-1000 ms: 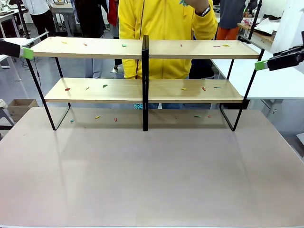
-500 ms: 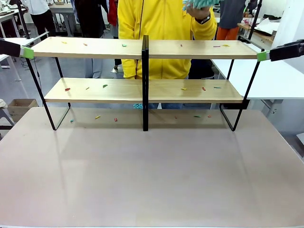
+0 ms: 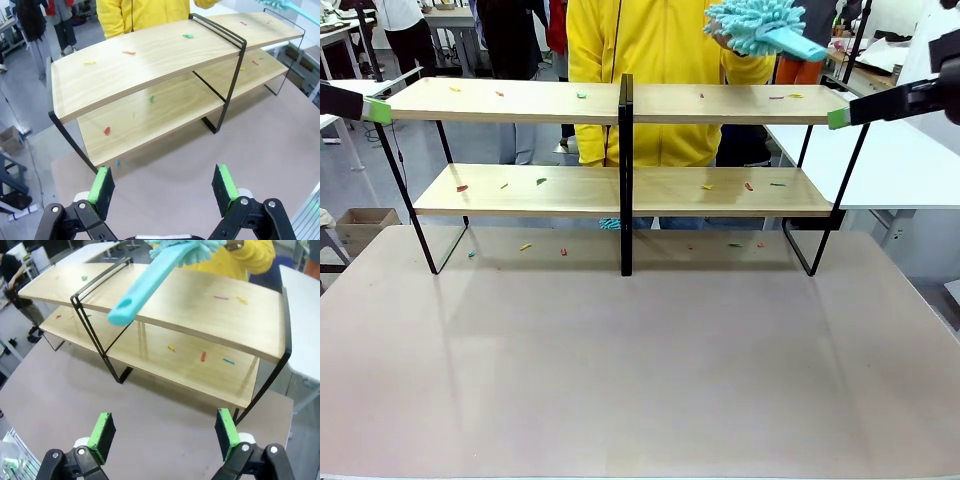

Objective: Clean the shelves.
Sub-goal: Pick up the Duster when the human hands it over.

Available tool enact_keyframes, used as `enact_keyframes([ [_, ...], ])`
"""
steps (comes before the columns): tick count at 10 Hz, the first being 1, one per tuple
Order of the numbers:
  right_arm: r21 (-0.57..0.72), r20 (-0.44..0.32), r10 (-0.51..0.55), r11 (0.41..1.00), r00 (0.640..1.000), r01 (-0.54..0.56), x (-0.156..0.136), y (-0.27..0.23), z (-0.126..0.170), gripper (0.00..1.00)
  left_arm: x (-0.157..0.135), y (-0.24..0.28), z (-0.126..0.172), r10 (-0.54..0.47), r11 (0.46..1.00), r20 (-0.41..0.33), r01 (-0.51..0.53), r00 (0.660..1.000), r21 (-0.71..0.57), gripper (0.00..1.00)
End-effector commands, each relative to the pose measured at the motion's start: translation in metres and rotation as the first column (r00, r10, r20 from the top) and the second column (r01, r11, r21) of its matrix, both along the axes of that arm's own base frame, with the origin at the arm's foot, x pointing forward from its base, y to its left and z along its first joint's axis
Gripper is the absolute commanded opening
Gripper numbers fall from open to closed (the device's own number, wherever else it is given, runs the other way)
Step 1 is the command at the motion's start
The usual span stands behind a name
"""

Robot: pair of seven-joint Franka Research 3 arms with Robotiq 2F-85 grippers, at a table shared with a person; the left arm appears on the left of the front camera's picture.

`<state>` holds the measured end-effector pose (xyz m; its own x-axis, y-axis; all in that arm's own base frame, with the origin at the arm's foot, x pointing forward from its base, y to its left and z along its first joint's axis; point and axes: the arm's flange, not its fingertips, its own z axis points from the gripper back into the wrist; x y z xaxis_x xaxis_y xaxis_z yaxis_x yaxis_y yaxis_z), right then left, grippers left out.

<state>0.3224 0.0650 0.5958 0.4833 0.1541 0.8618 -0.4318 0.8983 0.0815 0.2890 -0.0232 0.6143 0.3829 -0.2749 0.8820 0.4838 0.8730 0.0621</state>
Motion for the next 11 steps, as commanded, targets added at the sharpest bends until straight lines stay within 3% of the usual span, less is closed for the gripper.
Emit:
enact_keyframes([
  [1, 0.035, -0.049, -0.106, 0.994, 0.993, 0.107, -0.014, 0.014, -0.014, 1.0, 0.0, 0.002, 0.002, -0.009, 1.0, 0.012, 0.009, 1.0, 0.018, 1.0],
  [7, -0.001, -0.014, -0.169, 0.986, 0.985, 0.169, -0.036, 0.027, -0.007, 1.0, 0.0, 0.002, 0.002, -0.009, 1.0, 0.012, 0.009, 1.0, 0.018, 1.0],
  [8, 0.003, -0.029, -0.135, 0.991, 0.99, 0.135, -0.017, 0.032, 0.007, 1.0, 0.0, 0.002, 0.002, -0.009, 1.0, 0.012, 0.009, 1.0, 0.018, 1.0],
  [11, 0.003, -0.029, -0.135, 0.991, 0.99, 0.135, -0.017, 0.032, 0.007, 1.0, 0.0, 0.002, 0.002, -0.009, 1.0, 0.012, 0.009, 1.0, 0.018, 1.0],
])
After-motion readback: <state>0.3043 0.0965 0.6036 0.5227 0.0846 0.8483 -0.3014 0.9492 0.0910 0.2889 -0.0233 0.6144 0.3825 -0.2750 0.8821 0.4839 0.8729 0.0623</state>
